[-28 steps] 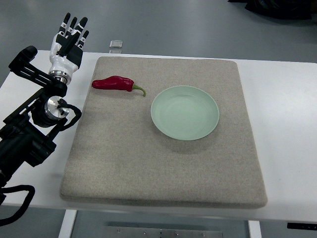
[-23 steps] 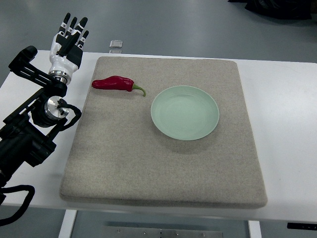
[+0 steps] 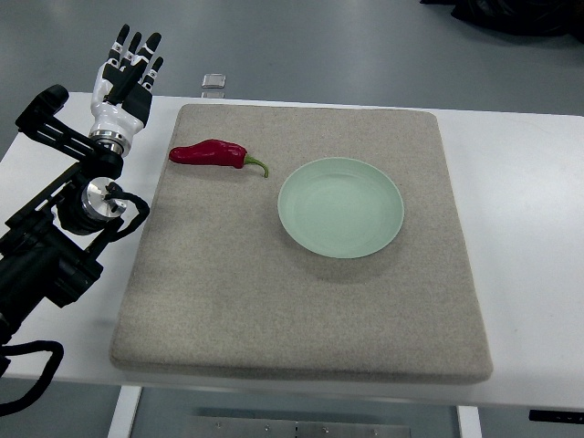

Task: Place red pepper on plate with left hand

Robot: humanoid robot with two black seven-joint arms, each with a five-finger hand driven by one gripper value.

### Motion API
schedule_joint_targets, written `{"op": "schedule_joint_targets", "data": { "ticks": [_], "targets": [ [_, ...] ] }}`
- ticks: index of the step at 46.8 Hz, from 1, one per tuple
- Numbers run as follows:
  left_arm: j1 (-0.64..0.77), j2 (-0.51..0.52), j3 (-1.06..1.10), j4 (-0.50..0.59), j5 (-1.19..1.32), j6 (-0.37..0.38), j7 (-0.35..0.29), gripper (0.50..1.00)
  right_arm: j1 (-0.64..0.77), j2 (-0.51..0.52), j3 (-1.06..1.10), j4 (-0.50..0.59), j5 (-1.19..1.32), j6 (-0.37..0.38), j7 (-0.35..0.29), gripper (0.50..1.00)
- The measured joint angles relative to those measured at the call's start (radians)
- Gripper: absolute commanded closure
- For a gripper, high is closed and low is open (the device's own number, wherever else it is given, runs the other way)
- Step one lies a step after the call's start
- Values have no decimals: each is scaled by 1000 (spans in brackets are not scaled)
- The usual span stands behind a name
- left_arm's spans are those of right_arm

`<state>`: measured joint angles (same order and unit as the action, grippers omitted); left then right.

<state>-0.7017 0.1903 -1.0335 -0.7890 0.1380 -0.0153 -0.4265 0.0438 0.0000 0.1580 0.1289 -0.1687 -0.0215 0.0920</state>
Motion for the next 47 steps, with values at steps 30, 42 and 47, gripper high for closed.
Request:
{"op": "schedule_joint_targets", "data": {
  "ticks": [30,42,47],
  "targets": [
    [-17,60,9,-1,2,-8,0,501,0,0,0,0,0,0,0,568],
    [-22,73,9,-1,3,-15,0,501,0,0,0,0,0,0,0,568],
    [-22,70,8,-5,-4,-53,0,501,0,0,0,0,0,0,0,568]
  ]
}}
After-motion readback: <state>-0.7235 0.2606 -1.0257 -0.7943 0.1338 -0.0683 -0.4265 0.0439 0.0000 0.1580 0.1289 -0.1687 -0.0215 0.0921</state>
